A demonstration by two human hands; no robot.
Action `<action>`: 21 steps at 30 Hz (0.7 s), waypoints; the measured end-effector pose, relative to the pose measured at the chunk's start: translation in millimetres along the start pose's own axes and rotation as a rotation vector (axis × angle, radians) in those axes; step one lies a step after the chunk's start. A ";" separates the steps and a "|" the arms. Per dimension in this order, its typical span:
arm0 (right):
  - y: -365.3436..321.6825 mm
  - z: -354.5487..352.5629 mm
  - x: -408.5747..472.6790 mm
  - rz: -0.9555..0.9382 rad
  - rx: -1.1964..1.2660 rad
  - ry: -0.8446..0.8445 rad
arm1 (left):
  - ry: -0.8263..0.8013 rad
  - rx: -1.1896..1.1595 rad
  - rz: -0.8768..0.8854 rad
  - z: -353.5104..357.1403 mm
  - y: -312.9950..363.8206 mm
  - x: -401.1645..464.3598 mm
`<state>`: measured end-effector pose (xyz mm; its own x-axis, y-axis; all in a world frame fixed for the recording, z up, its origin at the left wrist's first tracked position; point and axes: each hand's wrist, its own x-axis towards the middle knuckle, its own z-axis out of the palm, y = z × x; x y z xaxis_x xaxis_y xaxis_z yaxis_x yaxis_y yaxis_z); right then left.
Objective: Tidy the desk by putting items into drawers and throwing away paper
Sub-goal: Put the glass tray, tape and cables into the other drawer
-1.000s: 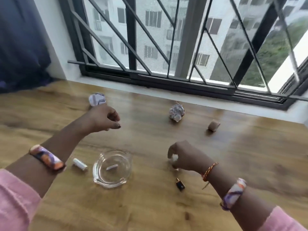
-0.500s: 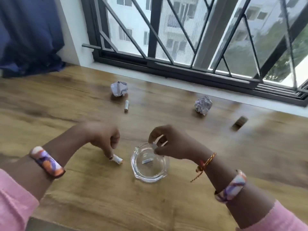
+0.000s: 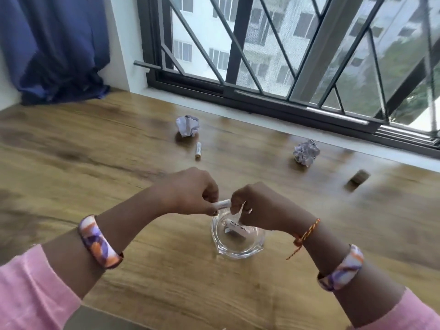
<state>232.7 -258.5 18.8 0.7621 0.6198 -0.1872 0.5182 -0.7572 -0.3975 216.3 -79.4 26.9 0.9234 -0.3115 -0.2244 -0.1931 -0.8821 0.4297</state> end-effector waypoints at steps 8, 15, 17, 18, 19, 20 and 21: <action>26.3 -23.2 -13.3 0.135 0.103 0.175 | -0.122 0.161 0.132 26.6 25.7 4.5; 35.4 -19.9 -25.0 0.186 0.149 0.195 | -0.164 0.041 0.114 11.5 16.5 23.2; 37.9 -18.6 -27.6 0.192 0.161 0.199 | -0.077 -0.031 0.071 -1.4 7.3 39.3; 39.2 -17.5 -28.6 0.193 0.164 0.198 | 0.014 -0.048 0.033 -7.2 0.7 49.5; 40.6 -16.5 -29.6 0.197 0.164 0.198 | 0.124 -0.045 -0.026 -10.8 -7.2 61.0; 41.9 -15.5 -30.5 0.202 0.163 0.200 | 0.228 -0.022 -0.104 -13.2 -16.1 73.1; 43.1 -14.6 -31.0 0.208 0.160 0.202 | 0.304 0.019 -0.186 -14.8 -24.1 83.8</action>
<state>237.2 -313.4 20.6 0.9149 0.3901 -0.1040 0.2881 -0.8112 -0.5089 303.2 -79.0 10.7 0.9993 -0.0280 -0.0258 -0.0157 -0.9212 0.3887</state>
